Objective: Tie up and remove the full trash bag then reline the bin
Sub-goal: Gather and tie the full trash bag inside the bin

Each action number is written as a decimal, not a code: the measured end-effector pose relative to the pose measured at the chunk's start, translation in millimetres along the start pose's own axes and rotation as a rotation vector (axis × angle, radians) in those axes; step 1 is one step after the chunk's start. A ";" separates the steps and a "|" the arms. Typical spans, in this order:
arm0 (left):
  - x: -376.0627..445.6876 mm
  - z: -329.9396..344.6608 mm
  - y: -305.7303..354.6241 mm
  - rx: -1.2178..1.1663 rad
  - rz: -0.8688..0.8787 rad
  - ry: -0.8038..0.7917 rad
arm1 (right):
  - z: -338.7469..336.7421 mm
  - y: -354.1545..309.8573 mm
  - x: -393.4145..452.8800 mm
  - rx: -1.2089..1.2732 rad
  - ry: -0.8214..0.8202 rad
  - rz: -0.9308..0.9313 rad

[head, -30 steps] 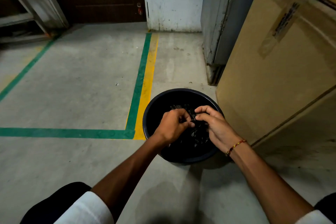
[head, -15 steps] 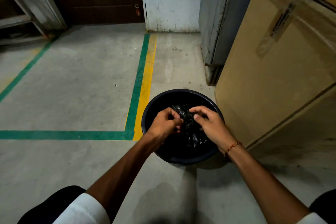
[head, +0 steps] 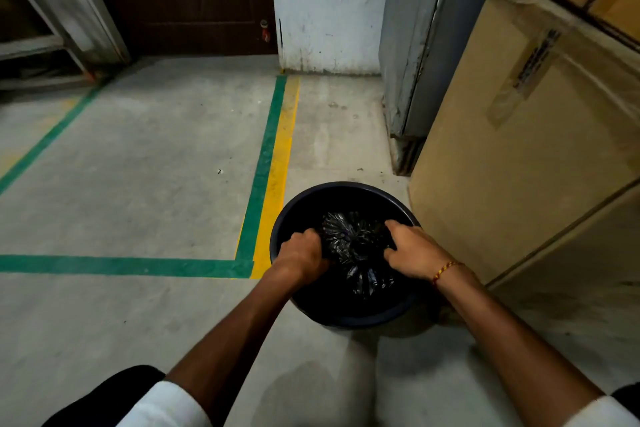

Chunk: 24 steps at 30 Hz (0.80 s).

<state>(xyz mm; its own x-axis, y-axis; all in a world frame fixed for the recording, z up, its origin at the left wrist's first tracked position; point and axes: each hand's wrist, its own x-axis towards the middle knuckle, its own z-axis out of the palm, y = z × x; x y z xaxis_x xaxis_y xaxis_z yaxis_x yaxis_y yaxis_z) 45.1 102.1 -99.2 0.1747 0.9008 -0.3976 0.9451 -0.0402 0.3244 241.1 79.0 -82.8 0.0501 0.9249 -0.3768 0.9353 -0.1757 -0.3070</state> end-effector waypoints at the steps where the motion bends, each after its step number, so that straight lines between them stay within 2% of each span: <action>1: 1.0 1.2 0.6 0.001 -0.007 0.013 | -0.5 0.0 1.6 0.001 -0.008 0.017; 6: 7.7 8.7 -1.4 0.046 0.043 0.043 | -1.9 -2.1 7.9 0.014 -0.010 0.044; 11: 8.6 9.4 -1.1 0.057 0.089 0.072 | 8.7 -5.2 3.3 0.034 0.112 -0.031; 15: 8.5 5.0 -3.5 -0.039 0.122 0.097 | 12.7 -4.7 2.3 0.257 0.270 -0.037; 20: 6.4 -0.4 -3.1 -0.145 0.189 0.173 | 11.0 3.0 5.9 0.448 0.320 0.049; 24: 2.8 -15.1 -1.7 -0.286 0.239 0.302 | -4.6 6.6 7.8 0.660 0.372 0.064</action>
<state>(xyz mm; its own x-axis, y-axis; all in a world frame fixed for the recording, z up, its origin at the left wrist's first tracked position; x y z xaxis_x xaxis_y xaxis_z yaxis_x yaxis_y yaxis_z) 39.8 111.2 -87.9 0.2494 0.9680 -0.0293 0.7668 -0.1789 0.6165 249.2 86.7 -83.7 0.3217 0.9382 -0.1278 0.5291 -0.2901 -0.7974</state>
